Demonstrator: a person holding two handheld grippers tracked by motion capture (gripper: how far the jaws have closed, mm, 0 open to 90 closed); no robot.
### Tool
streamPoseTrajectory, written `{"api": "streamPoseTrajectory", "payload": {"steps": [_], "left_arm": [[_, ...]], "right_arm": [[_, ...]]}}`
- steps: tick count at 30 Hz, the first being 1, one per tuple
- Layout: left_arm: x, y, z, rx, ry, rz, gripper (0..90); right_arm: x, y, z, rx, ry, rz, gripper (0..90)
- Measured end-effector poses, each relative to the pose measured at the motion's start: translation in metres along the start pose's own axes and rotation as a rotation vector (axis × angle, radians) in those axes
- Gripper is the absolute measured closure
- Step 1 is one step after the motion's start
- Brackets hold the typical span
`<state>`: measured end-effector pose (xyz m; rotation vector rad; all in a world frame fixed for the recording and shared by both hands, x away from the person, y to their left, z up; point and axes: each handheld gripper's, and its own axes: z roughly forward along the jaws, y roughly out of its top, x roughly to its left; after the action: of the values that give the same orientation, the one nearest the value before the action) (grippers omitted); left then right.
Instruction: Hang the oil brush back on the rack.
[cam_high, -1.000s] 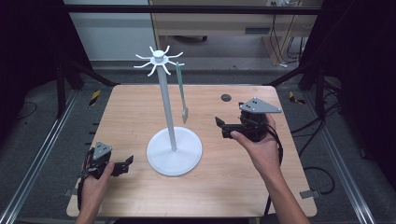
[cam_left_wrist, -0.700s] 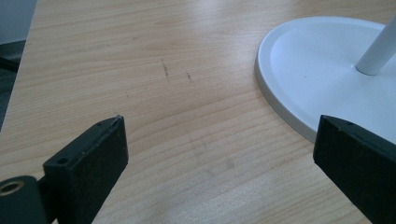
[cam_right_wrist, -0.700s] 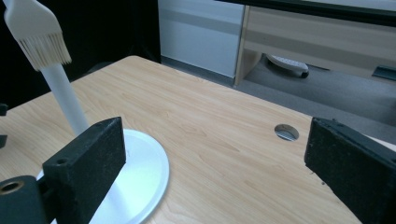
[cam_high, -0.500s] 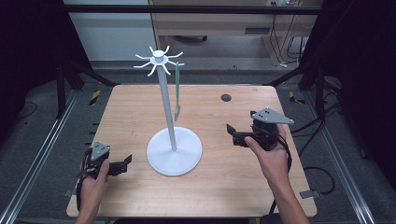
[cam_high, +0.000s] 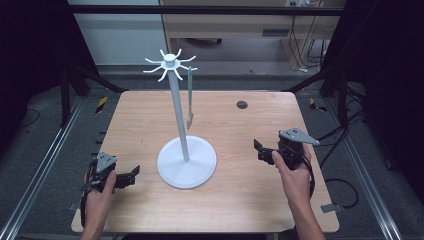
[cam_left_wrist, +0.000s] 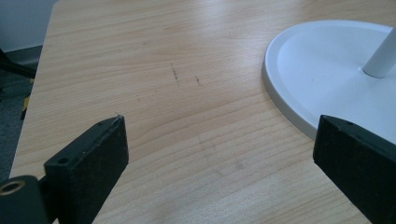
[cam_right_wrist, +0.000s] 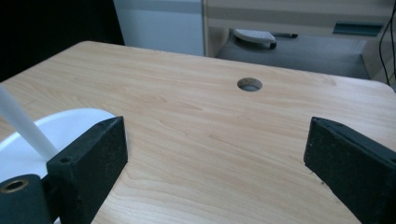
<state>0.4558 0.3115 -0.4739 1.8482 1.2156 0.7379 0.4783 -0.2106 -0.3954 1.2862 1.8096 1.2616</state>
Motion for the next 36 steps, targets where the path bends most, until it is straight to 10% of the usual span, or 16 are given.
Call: {"api": "streamPoseTrajectory", "payload": {"steps": [36], "left_arm": [[0.0,-0.002,0.004,0.021,0.024,0.032,3.5]], "right_arm": [[-0.017,-0.055,0.048,0.231,-0.09,0.029,7.1]]}}
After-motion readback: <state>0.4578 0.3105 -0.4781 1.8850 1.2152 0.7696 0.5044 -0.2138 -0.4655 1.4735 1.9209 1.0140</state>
